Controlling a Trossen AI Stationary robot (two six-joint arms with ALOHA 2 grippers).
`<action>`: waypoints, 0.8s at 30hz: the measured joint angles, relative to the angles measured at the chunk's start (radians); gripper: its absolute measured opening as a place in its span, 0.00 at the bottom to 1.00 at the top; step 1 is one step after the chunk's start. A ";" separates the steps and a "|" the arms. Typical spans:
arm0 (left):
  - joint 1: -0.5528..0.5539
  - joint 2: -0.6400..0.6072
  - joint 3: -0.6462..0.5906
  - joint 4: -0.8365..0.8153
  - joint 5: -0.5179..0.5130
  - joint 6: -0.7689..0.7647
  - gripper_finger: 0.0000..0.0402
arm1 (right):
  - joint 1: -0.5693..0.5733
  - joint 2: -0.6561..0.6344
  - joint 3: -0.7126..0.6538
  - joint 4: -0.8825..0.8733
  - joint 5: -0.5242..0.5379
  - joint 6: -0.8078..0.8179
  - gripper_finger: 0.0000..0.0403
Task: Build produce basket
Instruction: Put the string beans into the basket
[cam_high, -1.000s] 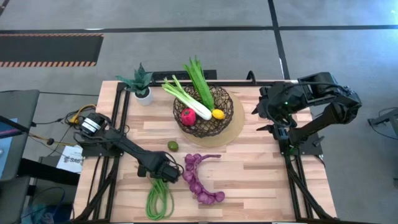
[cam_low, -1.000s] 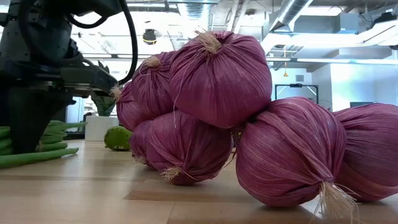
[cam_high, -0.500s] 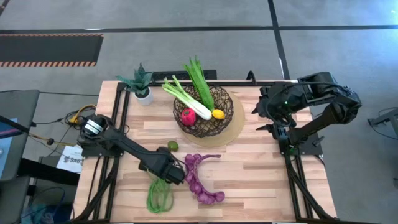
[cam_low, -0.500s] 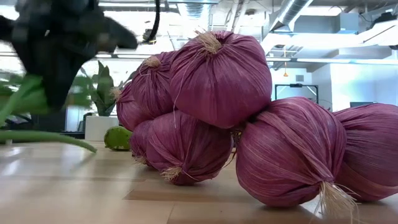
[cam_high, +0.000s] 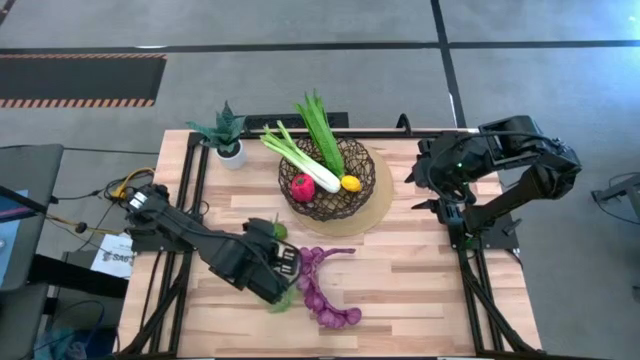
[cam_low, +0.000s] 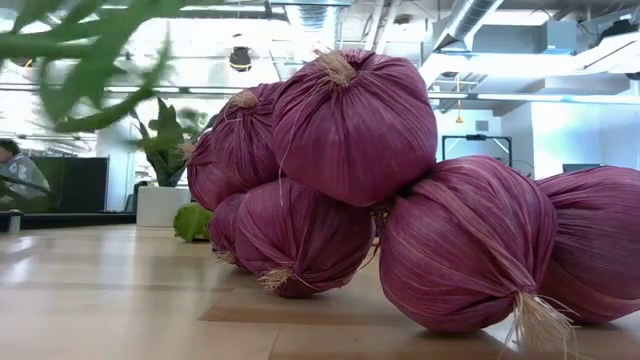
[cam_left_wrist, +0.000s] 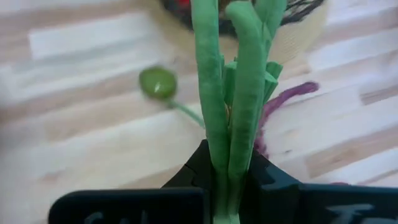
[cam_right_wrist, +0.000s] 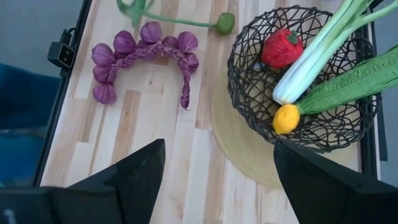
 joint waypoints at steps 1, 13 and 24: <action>0.000 0.002 0.016 0.000 -0.019 0.021 0.01 | 0.000 0.000 0.000 0.000 0.000 0.008 0.79; 0.016 -0.007 0.223 0.001 -0.460 0.287 0.01 | 0.000 0.000 0.000 0.000 0.000 0.073 0.79; 0.046 -0.007 0.466 0.136 -0.717 0.723 0.01 | 0.000 0.000 0.000 0.000 0.000 0.073 0.79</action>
